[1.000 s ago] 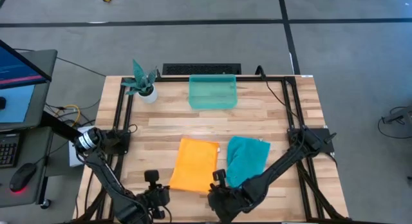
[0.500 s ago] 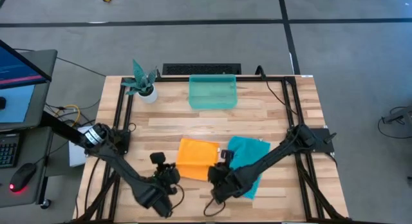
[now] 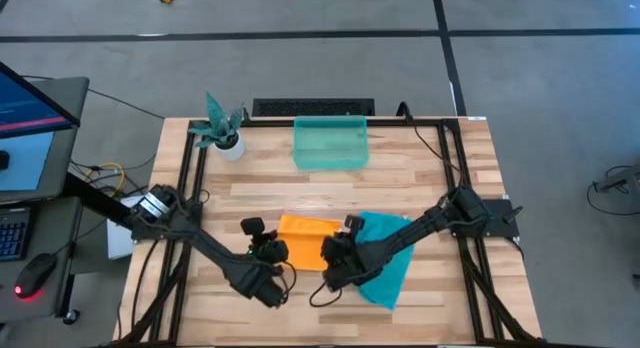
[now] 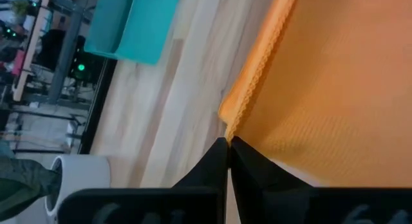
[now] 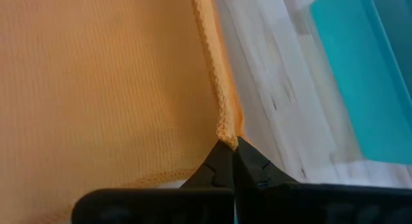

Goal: Roll microfiber towels into tight, uniform cylinder then place into a basket
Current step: Roll the yellow microfiber cloth

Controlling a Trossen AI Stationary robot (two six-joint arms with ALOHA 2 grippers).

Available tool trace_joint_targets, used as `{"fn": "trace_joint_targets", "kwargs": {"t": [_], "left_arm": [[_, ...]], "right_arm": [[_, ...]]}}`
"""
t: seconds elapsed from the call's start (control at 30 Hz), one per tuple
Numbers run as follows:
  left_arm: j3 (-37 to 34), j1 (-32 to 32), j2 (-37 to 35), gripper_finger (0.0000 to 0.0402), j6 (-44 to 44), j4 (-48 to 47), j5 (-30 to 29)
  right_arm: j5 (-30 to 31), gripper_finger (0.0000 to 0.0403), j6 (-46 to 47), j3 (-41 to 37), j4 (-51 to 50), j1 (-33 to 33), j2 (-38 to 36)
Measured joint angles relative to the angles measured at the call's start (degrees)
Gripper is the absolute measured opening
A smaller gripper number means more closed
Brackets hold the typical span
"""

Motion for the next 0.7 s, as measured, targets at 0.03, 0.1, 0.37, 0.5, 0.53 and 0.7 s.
{"fn": "trace_joint_targets", "kwargs": {"t": [0.03, 0.1, 0.37, 0.5, 0.53, 0.7], "left_arm": [[-0.5, 0.5, 0.0, 0.0000, 0.5, 0.9, 0.1], [-1.3, 1.6, 0.0, 0.0000, 1.0, 1.6, 0.1], [-2.6, 3.3, 0.0, 0.0000, 1.0, 3.4, 1.3], [-2.6, 3.5, 0.0, 0.0000, 1.6, 4.6, 2.6], [-2.6, 3.5, 0.0, 0.0000, 1.9, 4.6, 3.0], [-2.6, 3.5, 0.0, 0.0000, 3.2, 5.4, 3.8]], "right_arm": [[0.0, 0.0006, 0.0, 0.0, 0.1, 0.0, 0.0], [-0.1, 0.0010, 0.0, 0.0, 0.3, -0.2, 0.0], [-0.7, 0.0004, 0.4, 0.0, 0.6, -1.4, 0.0], [-1.7, 0.0010, 1.0, 0.0, 0.6, -1.5, 0.0], [-1.7, 0.0010, 1.0, 0.0, 0.7, -1.5, 0.0], [-1.7, 0.0004, 1.0, 0.0, 0.7, -1.5, 0.0]]}}
